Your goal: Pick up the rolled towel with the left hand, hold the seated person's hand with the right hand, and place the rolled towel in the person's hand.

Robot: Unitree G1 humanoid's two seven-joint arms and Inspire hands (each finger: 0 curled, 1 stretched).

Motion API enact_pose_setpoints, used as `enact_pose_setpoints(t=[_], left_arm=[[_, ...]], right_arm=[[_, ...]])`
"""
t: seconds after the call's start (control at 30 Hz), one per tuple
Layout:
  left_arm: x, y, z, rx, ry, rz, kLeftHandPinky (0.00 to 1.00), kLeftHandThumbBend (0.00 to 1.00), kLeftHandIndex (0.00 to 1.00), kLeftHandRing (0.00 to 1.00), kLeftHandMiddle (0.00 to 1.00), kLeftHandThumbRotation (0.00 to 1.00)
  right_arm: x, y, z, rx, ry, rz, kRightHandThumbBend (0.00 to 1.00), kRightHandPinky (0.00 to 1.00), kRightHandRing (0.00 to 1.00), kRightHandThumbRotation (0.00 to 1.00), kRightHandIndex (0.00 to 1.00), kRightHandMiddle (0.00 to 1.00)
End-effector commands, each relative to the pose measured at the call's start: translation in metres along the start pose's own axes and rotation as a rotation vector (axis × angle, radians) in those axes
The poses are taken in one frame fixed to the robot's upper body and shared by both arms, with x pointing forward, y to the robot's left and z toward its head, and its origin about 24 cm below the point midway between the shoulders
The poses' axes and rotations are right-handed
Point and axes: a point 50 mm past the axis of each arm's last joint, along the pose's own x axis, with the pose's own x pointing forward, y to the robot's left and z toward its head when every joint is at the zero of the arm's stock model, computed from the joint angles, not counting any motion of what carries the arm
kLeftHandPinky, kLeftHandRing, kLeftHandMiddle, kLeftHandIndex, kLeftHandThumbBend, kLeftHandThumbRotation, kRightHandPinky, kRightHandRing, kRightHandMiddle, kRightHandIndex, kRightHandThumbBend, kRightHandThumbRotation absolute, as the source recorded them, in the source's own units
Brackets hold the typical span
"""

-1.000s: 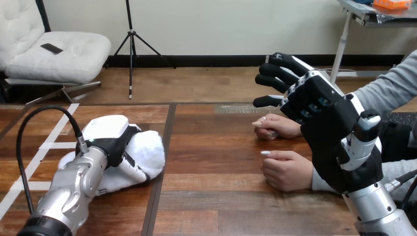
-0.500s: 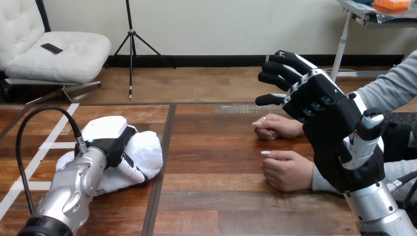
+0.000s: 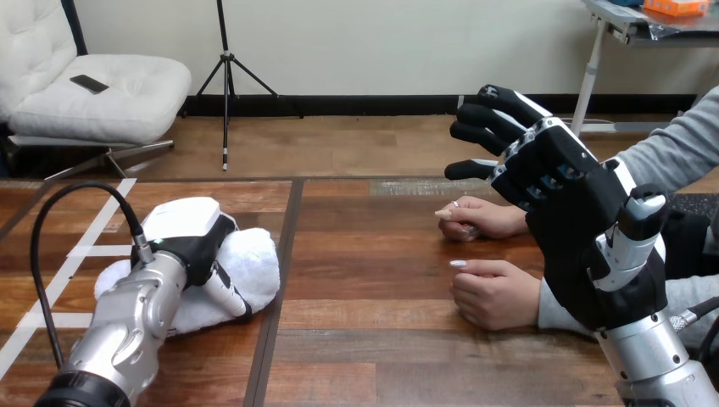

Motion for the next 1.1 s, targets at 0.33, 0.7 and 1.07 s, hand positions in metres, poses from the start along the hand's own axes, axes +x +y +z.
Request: enact_pose_setpoints(t=[0.33, 0.7, 1.07], left_arm=[[0.002, 0.027, 0.013, -0.065, -0.111, 0.211, 0.21, 0.77, 0.44, 0.3, 0.4, 0.0], [-0.006, 0.032, 0.013, -0.133, -0.154, 0.317, 0.24, 0.77, 0.43, 0.32, 0.4, 0.0], [-0.021, 0.039, 0.016, -0.266, -0.195, 0.429, 0.23, 0.77, 0.43, 0.29, 0.38, 0.0]], right_arm=[[0.019, -0.004, 0.02, -0.045, -0.098, 0.023, 1.0, 0.69, 0.85, 1.0, 0.84, 0.83], [0.02, -0.004, 0.018, -0.053, -0.087, 0.035, 1.0, 0.69, 0.85, 1.0, 0.84, 0.83], [0.02, -0.006, 0.01, -0.054, -0.065, 0.037, 1.0, 0.69, 0.85, 1.0, 0.84, 0.84]])
